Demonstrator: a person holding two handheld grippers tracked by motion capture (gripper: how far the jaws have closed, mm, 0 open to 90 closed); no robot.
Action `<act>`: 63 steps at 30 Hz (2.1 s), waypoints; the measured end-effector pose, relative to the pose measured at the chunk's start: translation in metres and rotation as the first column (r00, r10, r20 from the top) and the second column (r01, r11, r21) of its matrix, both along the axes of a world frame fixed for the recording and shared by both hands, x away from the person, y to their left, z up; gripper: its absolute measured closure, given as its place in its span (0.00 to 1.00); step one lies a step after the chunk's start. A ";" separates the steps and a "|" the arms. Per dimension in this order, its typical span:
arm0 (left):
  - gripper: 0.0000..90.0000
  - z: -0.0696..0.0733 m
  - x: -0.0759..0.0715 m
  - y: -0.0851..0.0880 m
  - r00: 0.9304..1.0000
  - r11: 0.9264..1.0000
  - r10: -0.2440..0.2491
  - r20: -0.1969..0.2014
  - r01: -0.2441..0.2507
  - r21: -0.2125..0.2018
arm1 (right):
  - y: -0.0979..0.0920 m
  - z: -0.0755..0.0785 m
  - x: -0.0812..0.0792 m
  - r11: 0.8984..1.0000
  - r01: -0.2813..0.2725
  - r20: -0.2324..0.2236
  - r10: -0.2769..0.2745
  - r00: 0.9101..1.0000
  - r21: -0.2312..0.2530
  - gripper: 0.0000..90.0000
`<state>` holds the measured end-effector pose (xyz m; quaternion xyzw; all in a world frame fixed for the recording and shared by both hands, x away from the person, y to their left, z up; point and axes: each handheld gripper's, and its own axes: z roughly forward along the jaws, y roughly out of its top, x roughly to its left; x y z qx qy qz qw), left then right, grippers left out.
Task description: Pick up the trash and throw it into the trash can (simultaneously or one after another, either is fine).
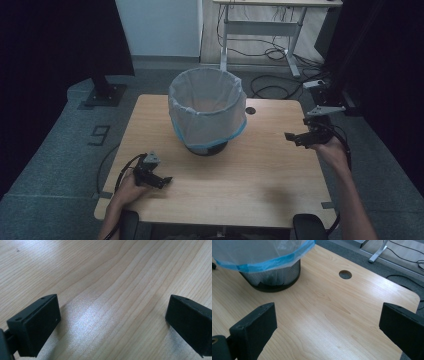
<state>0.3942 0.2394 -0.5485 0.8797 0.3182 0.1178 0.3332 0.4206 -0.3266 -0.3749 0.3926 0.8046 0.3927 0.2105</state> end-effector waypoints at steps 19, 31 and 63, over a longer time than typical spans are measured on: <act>0.00 0.000 0.000 0.000 1.000 1.000 0.005 -0.002 -0.005 -0.001 | 0.002 -0.041 -0.005 1.000 -0.002 -0.026 0.001 1.000 -0.019 0.00; 0.00 0.000 0.000 0.000 1.000 1.000 0.005 -0.001 -0.005 0.001 | 0.006 -0.068 -0.010 0.999 -0.001 -0.040 0.000 0.999 -0.034 0.00; 0.00 0.000 0.000 0.000 1.000 1.000 0.007 -0.001 -0.007 0.001 | 0.029 -0.151 -0.022 0.995 -0.014 -0.089 0.006 0.996 -0.094 0.00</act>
